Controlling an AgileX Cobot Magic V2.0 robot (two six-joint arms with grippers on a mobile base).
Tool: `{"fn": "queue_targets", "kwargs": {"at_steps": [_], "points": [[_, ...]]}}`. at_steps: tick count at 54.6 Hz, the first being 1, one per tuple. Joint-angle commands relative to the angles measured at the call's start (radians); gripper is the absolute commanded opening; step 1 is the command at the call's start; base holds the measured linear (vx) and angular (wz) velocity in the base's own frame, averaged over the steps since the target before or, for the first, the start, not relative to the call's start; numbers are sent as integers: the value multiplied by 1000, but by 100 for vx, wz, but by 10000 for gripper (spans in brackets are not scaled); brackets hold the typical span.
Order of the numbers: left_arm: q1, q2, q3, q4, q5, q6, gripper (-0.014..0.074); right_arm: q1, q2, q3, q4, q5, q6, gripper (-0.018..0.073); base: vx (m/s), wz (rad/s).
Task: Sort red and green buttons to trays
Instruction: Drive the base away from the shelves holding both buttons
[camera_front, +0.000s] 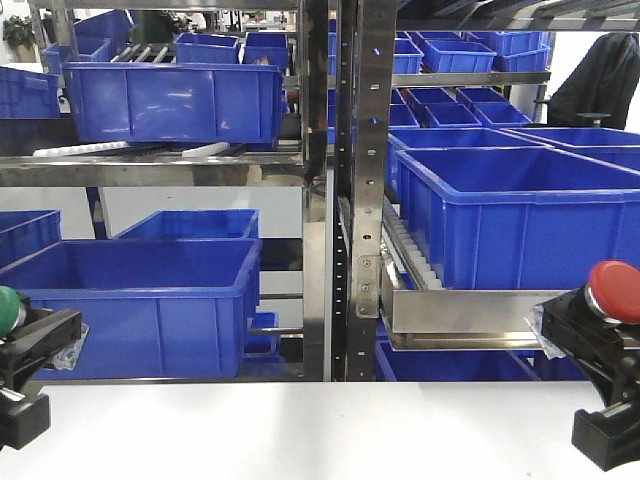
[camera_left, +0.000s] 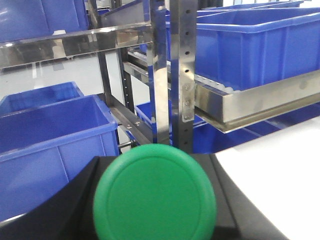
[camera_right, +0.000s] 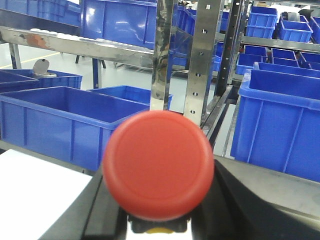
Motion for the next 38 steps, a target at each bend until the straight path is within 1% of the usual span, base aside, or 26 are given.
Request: {"fn": "queue_targets", "kwargs": {"at_steps": [1,9,38], "points": [[2,-11,-31,-7,-85,-5,-3,2,-5,-38,-10,-84,-9,-9,-14,2],[2,-11,-31,-7,-85,-5,-3,2,-5,-38,-10,-84,-9,-9,-15,12],[2,-11,-31,-7,-85,-5,-3,2,-5,-38,-10,-84,-9,-9,-20,22]]}}
